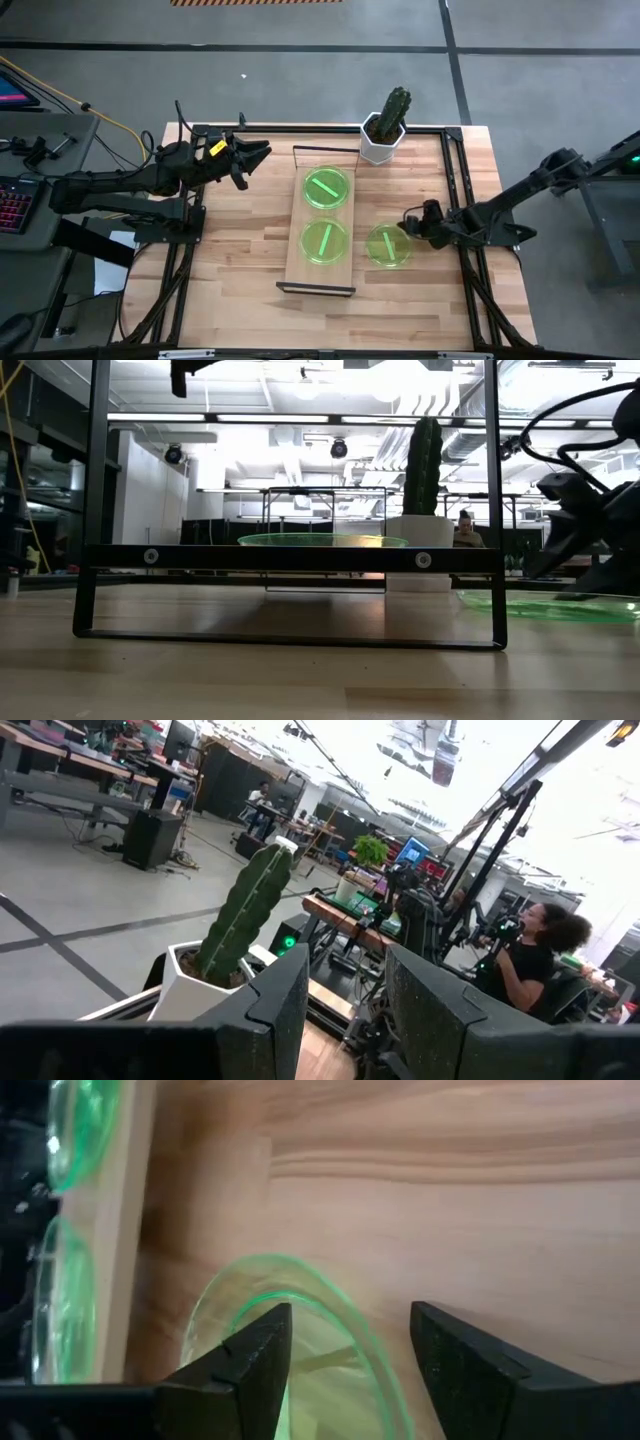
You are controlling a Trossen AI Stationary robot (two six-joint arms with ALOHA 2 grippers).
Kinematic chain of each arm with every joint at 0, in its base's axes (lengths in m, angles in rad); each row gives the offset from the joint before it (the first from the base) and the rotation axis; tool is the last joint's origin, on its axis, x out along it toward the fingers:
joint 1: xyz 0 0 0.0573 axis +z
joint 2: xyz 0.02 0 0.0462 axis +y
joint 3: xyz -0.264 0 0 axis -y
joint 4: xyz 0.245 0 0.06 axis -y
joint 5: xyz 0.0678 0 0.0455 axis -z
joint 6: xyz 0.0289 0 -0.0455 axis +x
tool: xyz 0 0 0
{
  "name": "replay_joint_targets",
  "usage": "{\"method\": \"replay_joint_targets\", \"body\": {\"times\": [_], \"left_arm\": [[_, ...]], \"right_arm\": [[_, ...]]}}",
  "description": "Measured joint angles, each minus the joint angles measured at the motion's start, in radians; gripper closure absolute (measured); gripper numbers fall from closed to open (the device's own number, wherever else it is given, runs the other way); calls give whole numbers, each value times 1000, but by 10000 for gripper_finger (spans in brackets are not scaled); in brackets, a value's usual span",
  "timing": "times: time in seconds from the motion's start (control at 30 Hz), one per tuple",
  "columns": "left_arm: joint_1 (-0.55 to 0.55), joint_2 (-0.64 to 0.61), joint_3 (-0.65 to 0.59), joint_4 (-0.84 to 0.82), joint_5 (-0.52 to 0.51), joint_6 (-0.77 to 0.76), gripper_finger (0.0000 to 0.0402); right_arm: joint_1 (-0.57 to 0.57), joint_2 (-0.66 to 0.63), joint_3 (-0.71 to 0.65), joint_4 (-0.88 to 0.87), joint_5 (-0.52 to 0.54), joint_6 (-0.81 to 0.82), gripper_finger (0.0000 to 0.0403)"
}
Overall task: Place and stack plates onto a shelf
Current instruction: Stack the green plate on top of the green plate on the shelf
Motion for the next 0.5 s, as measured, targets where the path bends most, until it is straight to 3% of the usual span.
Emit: {"method": "replay_joint_targets", "body": {"times": [0.3, 0.4, 0.5], "left_arm": [[0, 0, 0, 0, 0, 1, 275], [0, 0, 0, -1, 0, 2, 275], [0, 0, 0, -1, 0, 2, 275]], "right_arm": [[-21, 100, 0, 85, -16, -126, 206], [-22, 124, 0, 98, -27, -157, 235], [-22, 146, 1, 94, -41, -167, 294]]}}
